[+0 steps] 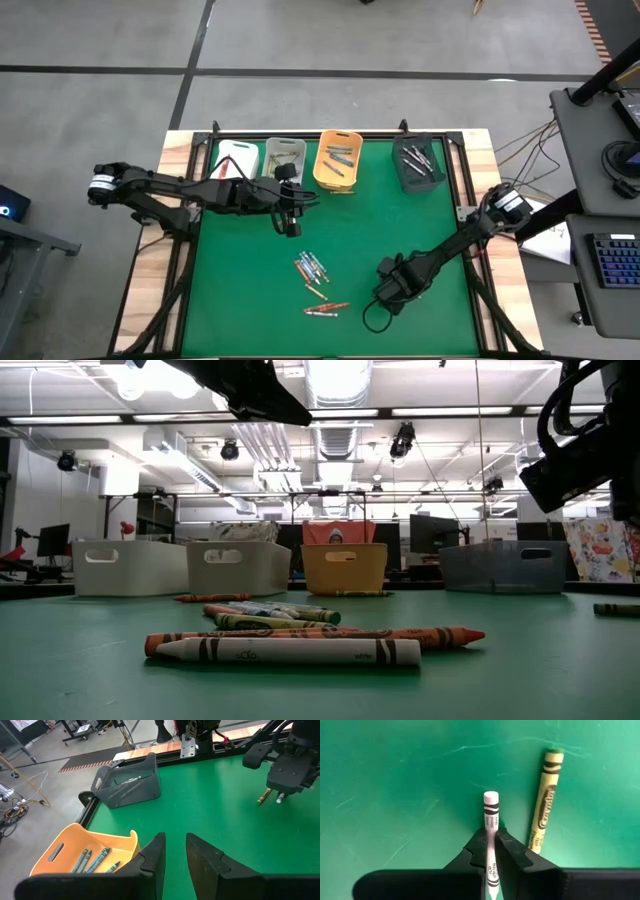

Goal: Sort crayons
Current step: Put the white crayon into the black bin

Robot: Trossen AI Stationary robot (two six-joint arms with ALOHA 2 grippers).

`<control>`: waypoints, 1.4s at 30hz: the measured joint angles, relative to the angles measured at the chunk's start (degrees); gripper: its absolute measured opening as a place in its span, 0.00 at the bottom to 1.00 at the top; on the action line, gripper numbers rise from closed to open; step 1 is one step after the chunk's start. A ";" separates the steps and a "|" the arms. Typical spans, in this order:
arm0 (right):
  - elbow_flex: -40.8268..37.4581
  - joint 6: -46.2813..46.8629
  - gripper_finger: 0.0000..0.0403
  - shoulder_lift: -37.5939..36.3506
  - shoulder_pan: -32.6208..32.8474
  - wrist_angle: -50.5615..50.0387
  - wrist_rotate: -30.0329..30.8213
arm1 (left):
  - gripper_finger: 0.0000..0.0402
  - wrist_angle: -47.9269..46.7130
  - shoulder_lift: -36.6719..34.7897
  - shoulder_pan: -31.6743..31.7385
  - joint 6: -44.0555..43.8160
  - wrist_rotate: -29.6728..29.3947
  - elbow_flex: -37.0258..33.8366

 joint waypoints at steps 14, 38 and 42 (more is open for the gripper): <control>5.37 -14.19 0.03 -2.29 -6.38 -1.22 1.87 | 0.15 0.70 0.00 0.01 -0.26 0.01 -0.02; 21.86 -47.75 0.03 -4.20 -39.55 -23.44 24.65 | 0.15 -1.67 -2.03 -0.13 -1.65 -0.06 -0.04; 22.05 -50.52 0.03 -4.20 -48.47 -27.12 25.69 | 0.15 -2.51 -2.58 -0.13 -1.81 -0.10 -0.04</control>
